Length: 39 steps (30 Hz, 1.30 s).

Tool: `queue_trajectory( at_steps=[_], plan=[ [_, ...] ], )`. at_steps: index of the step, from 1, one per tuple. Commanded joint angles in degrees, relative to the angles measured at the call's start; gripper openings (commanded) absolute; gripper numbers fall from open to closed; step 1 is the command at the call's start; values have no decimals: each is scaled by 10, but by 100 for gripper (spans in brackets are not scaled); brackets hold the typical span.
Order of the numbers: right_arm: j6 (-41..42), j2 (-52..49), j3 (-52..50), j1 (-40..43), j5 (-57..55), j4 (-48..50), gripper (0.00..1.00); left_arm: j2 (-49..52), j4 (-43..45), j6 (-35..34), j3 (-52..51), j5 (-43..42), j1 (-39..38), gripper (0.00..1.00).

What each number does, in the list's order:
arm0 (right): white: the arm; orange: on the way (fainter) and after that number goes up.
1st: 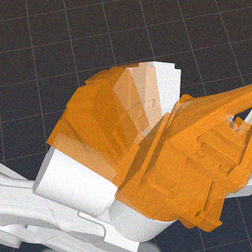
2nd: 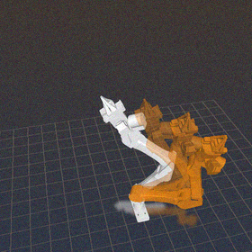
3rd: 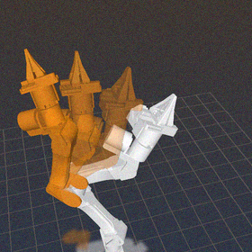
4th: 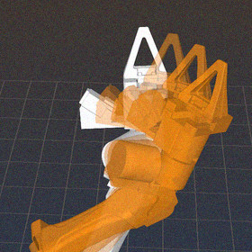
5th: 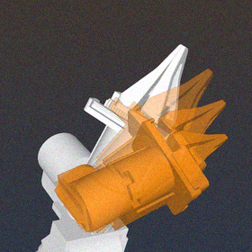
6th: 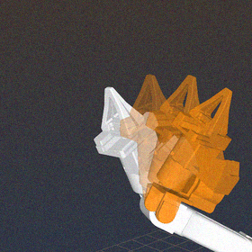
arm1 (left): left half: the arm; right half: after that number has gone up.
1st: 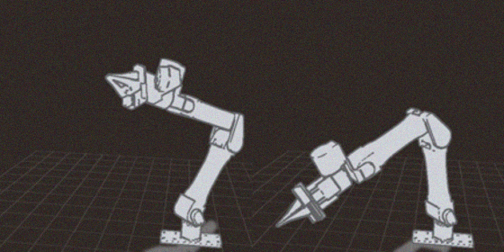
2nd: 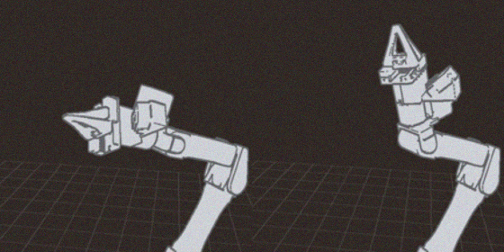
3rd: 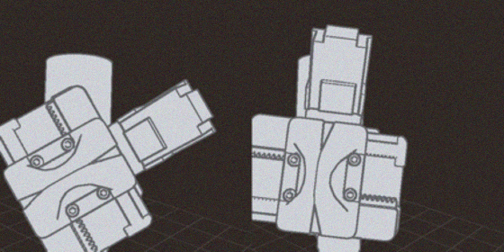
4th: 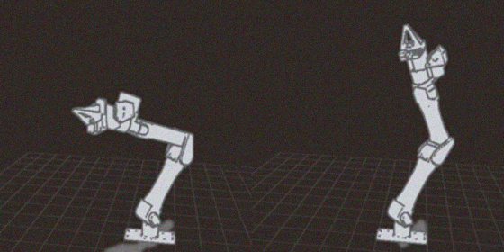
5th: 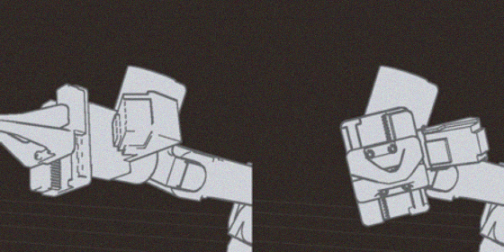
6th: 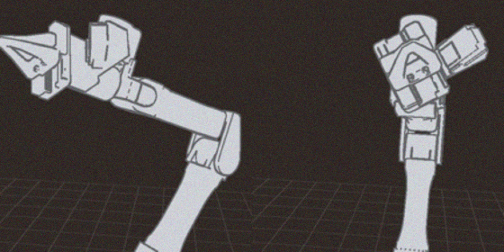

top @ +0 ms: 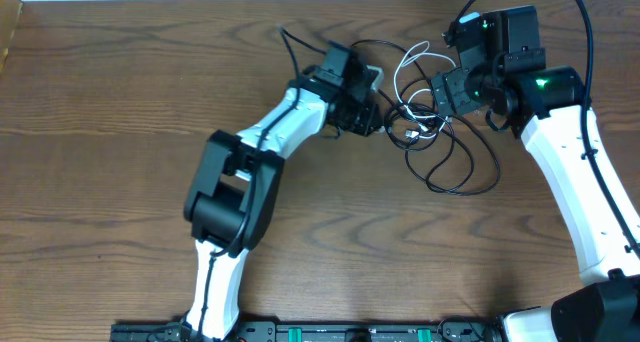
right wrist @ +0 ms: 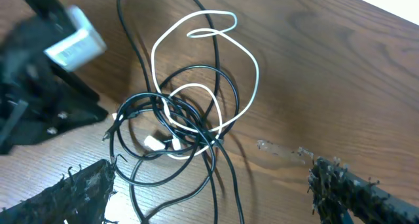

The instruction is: Untangle cables

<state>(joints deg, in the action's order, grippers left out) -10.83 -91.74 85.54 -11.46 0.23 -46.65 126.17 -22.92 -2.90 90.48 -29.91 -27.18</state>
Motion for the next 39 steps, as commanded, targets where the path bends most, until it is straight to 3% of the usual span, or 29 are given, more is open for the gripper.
queue_trajectory(
  at_steps=[1,13,39],
  plan=[
    [-7,15,14,2,4,-3,93,20,-3,-5,33,13,-15,32],
    [-16,15,14,2,4,-5,93,25,-47,2,119,26,-21,35],
    [-19,34,14,7,4,-2,95,70,-30,-9,122,27,-48,35]
  ],
)
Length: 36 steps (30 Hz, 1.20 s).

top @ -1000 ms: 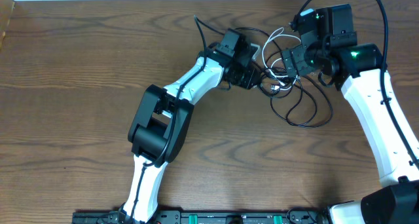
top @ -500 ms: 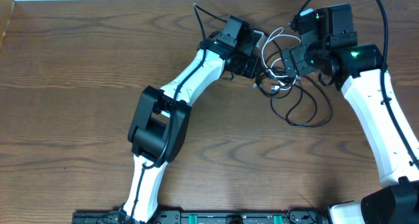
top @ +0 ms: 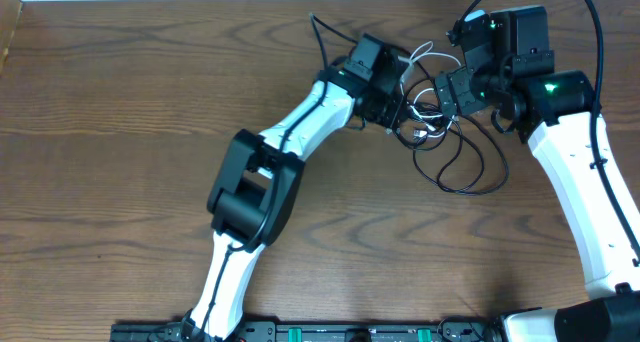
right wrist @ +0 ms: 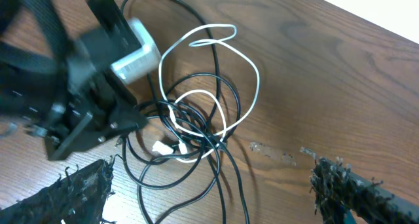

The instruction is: Untangle cables

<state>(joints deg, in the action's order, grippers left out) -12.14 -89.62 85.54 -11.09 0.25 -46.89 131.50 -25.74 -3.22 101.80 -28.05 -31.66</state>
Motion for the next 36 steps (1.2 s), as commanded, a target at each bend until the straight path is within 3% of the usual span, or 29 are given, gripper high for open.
queue_trajectory(
  at_steps=[1,4,29,32,34,36],
  plan=[
    [-6,13,14,3,3,1,95,17,-2,-7,8,17,-3,35],
    [-6,13,14,3,3,2,95,17,-8,-7,8,52,-3,35],
    [-8,13,14,3,16,5,95,46,-21,-7,8,56,-23,36],
    [-8,13,14,3,16,4,94,53,-21,-8,8,56,-28,29],
    [-8,13,14,3,16,4,94,54,-25,-7,8,57,-28,11],
    [-8,14,14,3,16,4,94,54,-30,-7,9,62,-24,7]
  ],
)
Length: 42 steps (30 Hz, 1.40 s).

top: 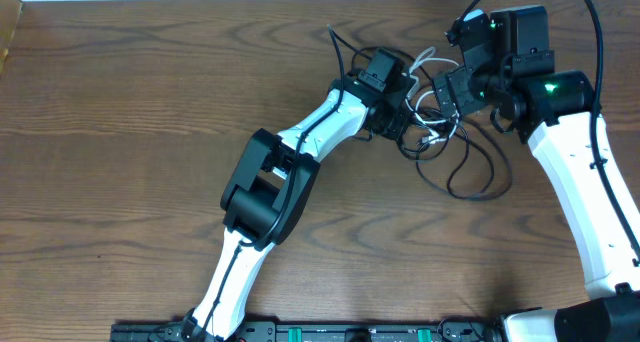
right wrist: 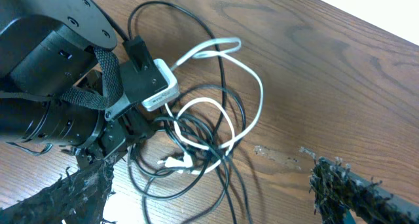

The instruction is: Untangle cables

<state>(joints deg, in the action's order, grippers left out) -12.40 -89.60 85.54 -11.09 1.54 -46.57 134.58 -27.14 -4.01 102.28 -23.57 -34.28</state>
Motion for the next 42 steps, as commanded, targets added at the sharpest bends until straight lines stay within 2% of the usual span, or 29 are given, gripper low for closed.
queue_trajectory(
  at_steps=[1,6,11,17,22,30,42],
  plan=[
    [-5,13,14,3,3,1,94,23,-20,1,4,19,5,7],
    [-5,13,14,3,3,1,93,15,-47,3,4,40,35,8],
    [-5,13,14,3,3,1,86,-29,-54,15,4,40,71,7],
    [-5,13,14,2,14,-5,88,-120,-63,18,4,48,112,7],
    [-5,10,11,1,68,-8,91,-191,-65,21,4,48,122,7],
    [-5,-22,5,-1,113,-2,90,-202,-71,22,4,47,122,8],
    [15,-120,5,-27,156,66,92,-224,-75,22,4,16,119,7]
  ],
)
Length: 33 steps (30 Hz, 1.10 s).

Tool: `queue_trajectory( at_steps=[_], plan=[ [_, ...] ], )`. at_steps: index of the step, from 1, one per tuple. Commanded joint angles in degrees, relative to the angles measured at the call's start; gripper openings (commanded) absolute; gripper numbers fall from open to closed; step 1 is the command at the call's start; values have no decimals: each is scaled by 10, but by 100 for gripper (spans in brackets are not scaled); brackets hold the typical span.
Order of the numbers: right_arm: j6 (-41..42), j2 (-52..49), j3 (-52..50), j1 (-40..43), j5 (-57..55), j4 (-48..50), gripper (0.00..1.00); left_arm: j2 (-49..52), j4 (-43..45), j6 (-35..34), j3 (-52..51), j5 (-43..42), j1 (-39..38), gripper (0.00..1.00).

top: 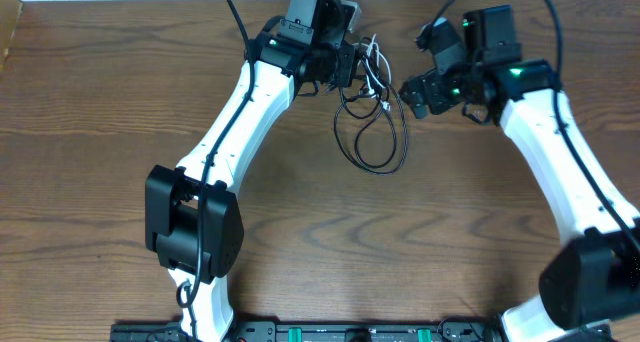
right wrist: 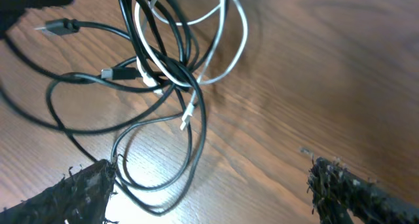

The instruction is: Untangle cables

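Observation:
A tangle of black cables point(top: 372, 150) and a thin white cable point(top: 376, 66) hangs from my left gripper point(top: 352, 66) near the table's far edge. That gripper is shut on the top of the bundle. In the right wrist view the black loops point(right wrist: 85, 83) and the white cable point(right wrist: 230, 46) cross in a knot, and a black plug point(right wrist: 55, 29) sticks out to the left. My right gripper point(top: 414, 90) stands just right of the bundle. Its fingers spread wide, the right gripper point(right wrist: 216, 198) holds nothing, and a black loop lies by its left finger point(right wrist: 82, 194).
The brown wooden table point(top: 120, 162) ends close behind the bundle at its far edge. My left arm point(top: 230, 122) stretches diagonally across the left half. The right arm's own black cable point(top: 545, 12) arcs over its wrist.
My left gripper has moved to the left and toward the far edge, and the bundle has gone with it. The loops now trail lower and longer. My right gripper has shifted left, still open.
My left gripper was beside the tangle's left side, with the right gripper open on the other side. It then closed in on the bundle's middle, reaching the knot. Now the whole bundle sits farther left near the far edge, in that gripper.

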<state>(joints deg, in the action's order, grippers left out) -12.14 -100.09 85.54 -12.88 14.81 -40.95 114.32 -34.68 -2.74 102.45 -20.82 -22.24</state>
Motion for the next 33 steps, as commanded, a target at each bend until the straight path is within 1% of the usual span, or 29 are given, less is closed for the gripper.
queue_trajectory(
  at_steps=[1,11,23,25,26,27,28,30,32,33],
  plan=[
    [19,-21,5,-12,31,19,92,-26,0,9,2,-12,-1,7],
    [25,-31,5,-30,40,59,93,-78,-3,9,2,-12,-3,7],
    [37,-38,5,-41,68,109,93,-113,-9,10,2,-12,-39,7],
    [38,-38,5,-44,67,116,91,-113,-9,9,2,-12,-43,7],
    [38,-38,5,-45,68,118,83,-114,-9,10,2,-12,-45,7],
    [39,-38,5,-45,67,120,73,-114,-9,10,2,-12,-46,7],
    [40,-38,5,-45,66,120,57,-115,-9,10,2,-12,-47,7],
    [40,-40,5,-45,66,120,39,-118,-9,10,2,-12,-47,7],
    [40,-42,5,-45,65,119,18,-123,-9,10,2,-10,-47,7],
    [40,-45,4,-45,65,119,16,-126,-9,10,2,-9,-47,7]
  ],
)
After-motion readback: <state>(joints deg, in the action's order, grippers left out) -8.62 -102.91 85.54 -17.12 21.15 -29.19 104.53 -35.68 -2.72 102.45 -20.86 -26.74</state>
